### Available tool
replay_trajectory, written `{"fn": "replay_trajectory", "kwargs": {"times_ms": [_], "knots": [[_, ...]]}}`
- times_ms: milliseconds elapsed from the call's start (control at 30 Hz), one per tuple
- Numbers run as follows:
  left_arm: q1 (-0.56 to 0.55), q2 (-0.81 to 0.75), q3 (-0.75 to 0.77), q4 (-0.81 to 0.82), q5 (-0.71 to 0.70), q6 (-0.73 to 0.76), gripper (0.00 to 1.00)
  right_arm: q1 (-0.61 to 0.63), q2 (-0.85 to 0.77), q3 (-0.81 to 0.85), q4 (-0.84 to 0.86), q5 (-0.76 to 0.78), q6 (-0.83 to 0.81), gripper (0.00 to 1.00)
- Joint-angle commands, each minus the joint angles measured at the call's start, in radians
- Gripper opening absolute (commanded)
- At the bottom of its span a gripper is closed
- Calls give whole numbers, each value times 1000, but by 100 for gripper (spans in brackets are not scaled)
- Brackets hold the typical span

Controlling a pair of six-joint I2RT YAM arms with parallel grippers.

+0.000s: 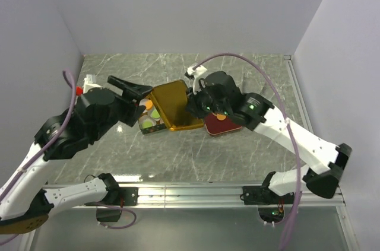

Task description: Pack the cookies

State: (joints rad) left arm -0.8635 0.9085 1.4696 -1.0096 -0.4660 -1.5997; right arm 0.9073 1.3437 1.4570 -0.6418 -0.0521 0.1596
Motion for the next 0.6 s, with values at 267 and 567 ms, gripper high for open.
{"fn": "replay_trajectory", "kwargs": {"times_ms": [267,567], "knots": [[365,118,23,267,582,44,83,174,-187,-138,303,340,-199,10],[383,253,110,258,764,155,82,245,-170,-145,439,497,-295,8]]}}
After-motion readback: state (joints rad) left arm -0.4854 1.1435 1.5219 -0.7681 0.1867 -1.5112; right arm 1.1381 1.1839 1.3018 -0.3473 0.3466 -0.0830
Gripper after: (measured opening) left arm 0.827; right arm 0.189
